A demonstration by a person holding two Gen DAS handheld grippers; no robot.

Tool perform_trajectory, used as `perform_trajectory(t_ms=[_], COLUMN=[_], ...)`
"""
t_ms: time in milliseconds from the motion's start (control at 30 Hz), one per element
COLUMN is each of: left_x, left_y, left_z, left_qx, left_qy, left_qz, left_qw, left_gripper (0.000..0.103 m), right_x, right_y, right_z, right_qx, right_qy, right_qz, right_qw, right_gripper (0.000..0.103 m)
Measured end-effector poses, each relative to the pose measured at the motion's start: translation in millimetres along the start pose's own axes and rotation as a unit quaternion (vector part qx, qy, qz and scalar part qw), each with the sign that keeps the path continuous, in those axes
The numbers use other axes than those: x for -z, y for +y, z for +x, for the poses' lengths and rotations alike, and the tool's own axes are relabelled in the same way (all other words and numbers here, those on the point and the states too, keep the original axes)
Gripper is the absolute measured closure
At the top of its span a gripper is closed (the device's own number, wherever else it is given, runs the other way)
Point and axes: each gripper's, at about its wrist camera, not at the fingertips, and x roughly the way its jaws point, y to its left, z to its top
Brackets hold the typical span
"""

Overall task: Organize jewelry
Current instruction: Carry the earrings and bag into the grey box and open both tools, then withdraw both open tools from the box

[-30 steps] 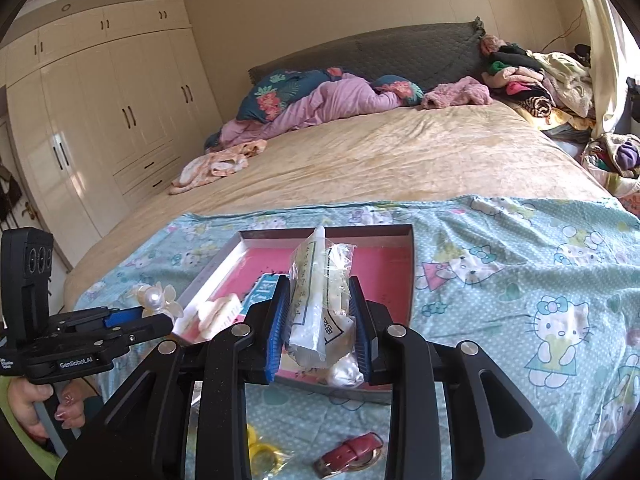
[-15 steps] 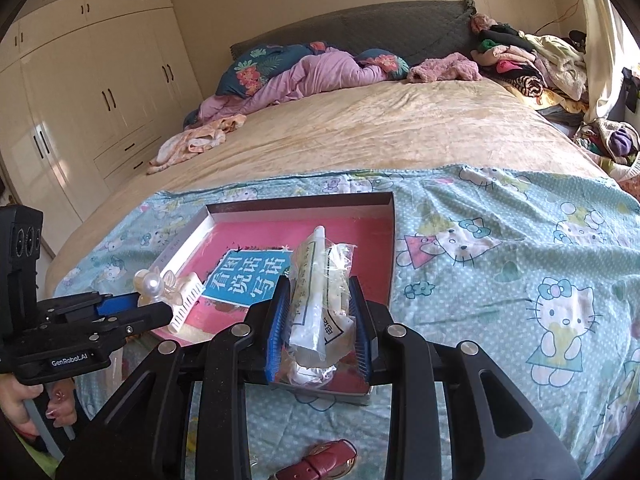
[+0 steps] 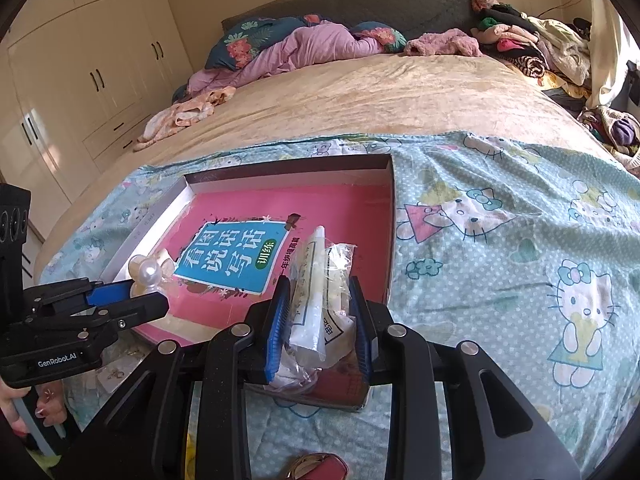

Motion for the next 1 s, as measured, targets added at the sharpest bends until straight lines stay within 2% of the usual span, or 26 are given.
perform_trajectory(t_ms=[267, 433, 633, 767, 800, 833, 867, 1000], left_x=[-3, -2, -2, -3, -3, -4, -5, -7], left_y=[2, 1, 1, 1, 1, 0, 0, 2], left_z=[11, 15, 15, 15, 14, 12, 11, 3], left_qx=[0.003, 0.004, 0.000, 0.000, -0.001, -0.001, -0.002, -0.003], left_qy=[0.011, 0.015, 0.015, 0.015, 0.012, 0.010, 0.008, -0.002], left_qz=[-0.001, 0.000, 0.001, 0.001, 0.001, 0.001, 0.001, -0.001], left_qw=[0.9999, 0.9999, 0.9999, 0.9999, 0.9999, 1.0000, 1.0000, 1.0000], left_gripper=[0.073, 0.073, 0.073, 0.073, 0.070, 0.061, 0.057, 0.053], right_x=[2, 3, 5, 5, 6, 6, 6, 8], right_y=[-1, -3, -1, 2, 3, 3, 3, 4], right_z=[8, 6, -8, -21, -25, -29, -31, -43], right_qx=[0.007, 0.003, 0.002, -0.003, -0.003, -0.004, -0.005, -0.004], right_qy=[0.008, 0.007, -0.006, -0.018, -0.023, -0.026, -0.027, -0.037], right_qz=[0.000, 0.008, 0.013, 0.016, 0.018, 0.019, 0.022, 0.027], right_qw=[1.000, 1.000, 1.000, 1.000, 1.000, 0.999, 0.999, 0.999], right_gripper=[0.073, 0.067, 0.058, 0.047, 0.046, 0.046, 0.044, 0.036])
